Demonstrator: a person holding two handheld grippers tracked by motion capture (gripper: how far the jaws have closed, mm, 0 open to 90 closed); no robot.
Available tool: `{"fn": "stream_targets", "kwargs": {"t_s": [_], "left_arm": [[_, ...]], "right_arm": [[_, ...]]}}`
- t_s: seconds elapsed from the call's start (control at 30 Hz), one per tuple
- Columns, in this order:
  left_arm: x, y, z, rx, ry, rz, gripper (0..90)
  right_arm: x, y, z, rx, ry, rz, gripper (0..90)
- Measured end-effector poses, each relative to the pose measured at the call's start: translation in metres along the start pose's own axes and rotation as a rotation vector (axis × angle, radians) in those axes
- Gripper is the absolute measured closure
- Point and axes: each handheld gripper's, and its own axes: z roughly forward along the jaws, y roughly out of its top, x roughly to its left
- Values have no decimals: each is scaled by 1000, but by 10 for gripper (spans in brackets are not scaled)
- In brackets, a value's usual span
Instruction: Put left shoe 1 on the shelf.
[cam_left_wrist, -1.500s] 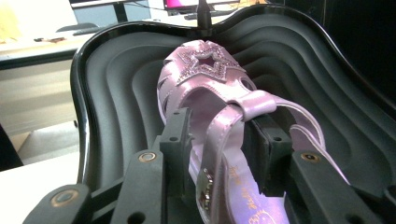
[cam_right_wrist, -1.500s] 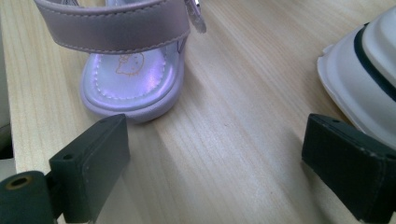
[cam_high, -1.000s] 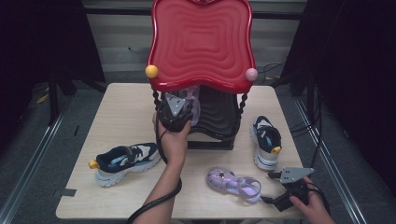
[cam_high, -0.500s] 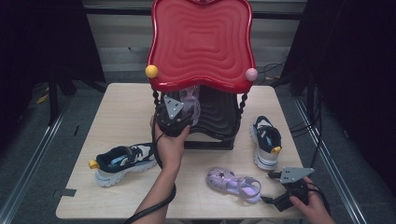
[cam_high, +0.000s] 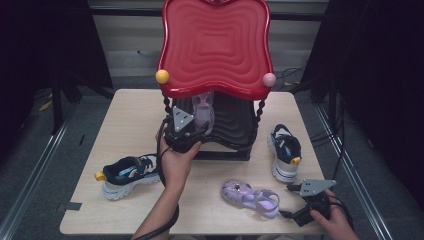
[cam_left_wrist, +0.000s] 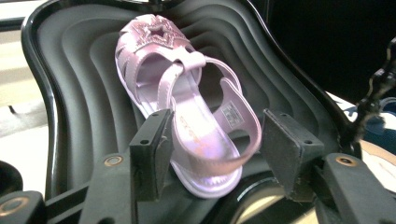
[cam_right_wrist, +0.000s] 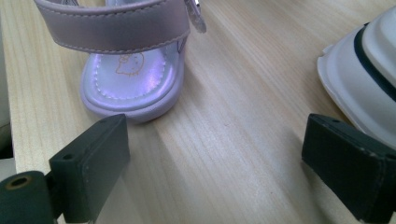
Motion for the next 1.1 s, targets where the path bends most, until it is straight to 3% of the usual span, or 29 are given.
{"fn": "stream_targets", "kwargs": {"t_s": [0.43,0.8,1.1], "left_arm": [[4,-12,-10,41,-61,-32,352],[2,-23,-16,77,-125,-22,261],[1,-39,-20,98,-176,-37,240]], "right_arm": [[0,0,0,0,0,0,69],[0,0,0,0,0,0,69],[0,0,0,0,0,0,69]]}}
